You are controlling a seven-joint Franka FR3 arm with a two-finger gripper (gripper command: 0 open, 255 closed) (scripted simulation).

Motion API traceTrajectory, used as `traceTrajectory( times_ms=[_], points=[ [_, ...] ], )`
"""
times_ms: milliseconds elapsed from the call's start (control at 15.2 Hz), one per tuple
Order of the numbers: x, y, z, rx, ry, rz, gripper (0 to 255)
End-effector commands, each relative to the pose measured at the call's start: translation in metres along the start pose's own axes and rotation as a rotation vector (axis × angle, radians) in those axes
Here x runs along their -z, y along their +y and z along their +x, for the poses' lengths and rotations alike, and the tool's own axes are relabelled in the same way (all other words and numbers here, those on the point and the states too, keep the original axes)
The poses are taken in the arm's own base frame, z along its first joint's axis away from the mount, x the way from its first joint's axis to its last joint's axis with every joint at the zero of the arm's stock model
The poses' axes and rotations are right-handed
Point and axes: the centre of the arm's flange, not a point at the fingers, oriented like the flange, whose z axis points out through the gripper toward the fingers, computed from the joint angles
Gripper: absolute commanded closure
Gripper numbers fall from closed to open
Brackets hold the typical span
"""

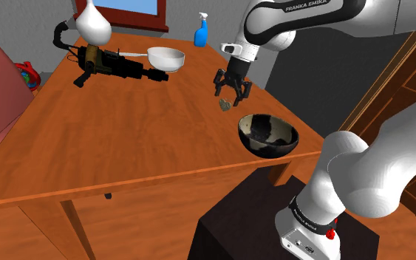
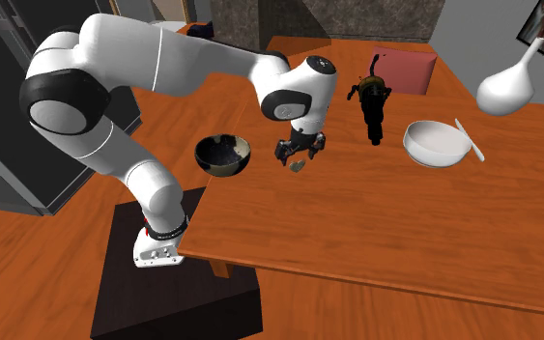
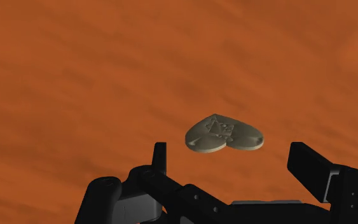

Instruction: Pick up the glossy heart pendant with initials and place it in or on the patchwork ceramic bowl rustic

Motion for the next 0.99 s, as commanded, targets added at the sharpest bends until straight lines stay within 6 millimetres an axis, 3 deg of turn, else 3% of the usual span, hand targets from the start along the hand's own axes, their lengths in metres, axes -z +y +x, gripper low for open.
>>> traceTrajectory(
  times_ms=[0,198,660,726,924],
  points=[
    [-0.012,0.0,-0.002,0.007,0.001,0.0,0],
    [-0.026,0.0,-0.002,0.007,0.001,0.0,0],
    [-0.025,0.0,-0.002,0.007,0.001,0.0,0],
    [-0.025,0.0,-0.002,0.007,0.001,0.0,255],
    [-0.025,0.0,-0.002,0.007,0.001,0.0,255]
  ],
)
